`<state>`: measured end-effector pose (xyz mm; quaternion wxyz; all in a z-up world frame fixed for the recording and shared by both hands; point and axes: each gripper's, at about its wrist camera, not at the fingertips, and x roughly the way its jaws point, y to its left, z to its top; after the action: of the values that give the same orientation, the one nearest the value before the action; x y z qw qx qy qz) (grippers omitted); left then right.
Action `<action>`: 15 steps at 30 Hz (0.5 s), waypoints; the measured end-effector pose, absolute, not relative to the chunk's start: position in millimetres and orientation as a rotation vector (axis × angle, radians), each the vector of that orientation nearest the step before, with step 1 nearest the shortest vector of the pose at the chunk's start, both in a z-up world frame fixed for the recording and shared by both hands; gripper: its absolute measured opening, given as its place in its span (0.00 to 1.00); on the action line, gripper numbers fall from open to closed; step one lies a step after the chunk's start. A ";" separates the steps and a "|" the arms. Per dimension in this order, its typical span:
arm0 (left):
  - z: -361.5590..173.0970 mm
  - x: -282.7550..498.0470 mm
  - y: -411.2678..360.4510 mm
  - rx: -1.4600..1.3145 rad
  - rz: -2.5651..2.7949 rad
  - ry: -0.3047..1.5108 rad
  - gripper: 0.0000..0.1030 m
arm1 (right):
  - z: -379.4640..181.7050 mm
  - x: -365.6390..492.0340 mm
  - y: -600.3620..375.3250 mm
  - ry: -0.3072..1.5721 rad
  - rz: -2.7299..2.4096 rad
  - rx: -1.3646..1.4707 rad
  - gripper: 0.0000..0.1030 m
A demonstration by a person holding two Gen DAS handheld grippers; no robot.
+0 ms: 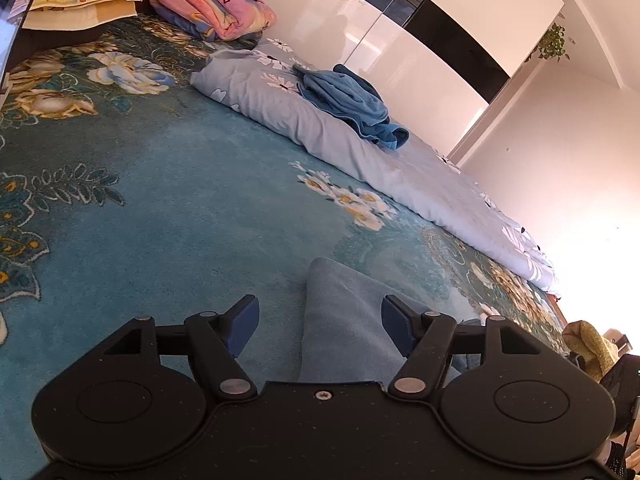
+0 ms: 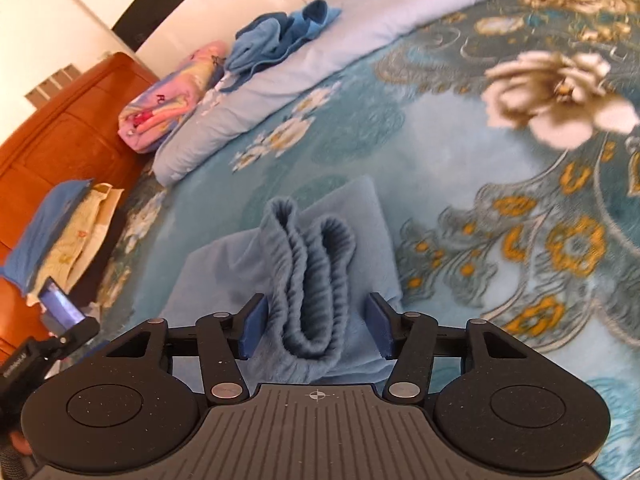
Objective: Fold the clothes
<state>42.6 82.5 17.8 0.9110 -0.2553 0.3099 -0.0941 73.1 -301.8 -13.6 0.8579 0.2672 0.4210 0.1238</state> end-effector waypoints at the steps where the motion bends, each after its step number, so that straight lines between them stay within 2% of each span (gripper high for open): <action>1: 17.6 42.6 83.4 -0.528 -0.191 0.639 0.64 | -13.4 74.3 -299.8 0.888 0.260 0.555 0.53; 3: 17.3 42.6 84.6 -0.531 -0.188 0.638 0.64 | -9.0 73.9 -298.4 0.882 0.261 0.542 0.53; 5: 16.6 43.0 84.9 -0.532 -0.190 0.639 0.64 | -4.6 73.5 -296.9 0.876 0.262 0.529 0.38; 8: 14.9 43.9 84.8 -0.533 -0.193 0.644 0.64 | 2.0 72.9 -294.8 0.867 0.264 0.510 0.28; 12: 11.6 46.1 85.0 -0.535 -0.195 0.654 0.64 | 10.8 72.3 -291.2 0.860 0.266 0.478 0.27; 15: 9.9 47.1 85.4 -0.538 -0.197 0.658 0.64 | 12.3 71.8 -282.4 0.894 0.247 0.396 0.31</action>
<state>47.1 85.4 9.9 0.9064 -0.2604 0.3187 -0.0952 71.8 -282.4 12.3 0.8757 0.1896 0.4281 0.1181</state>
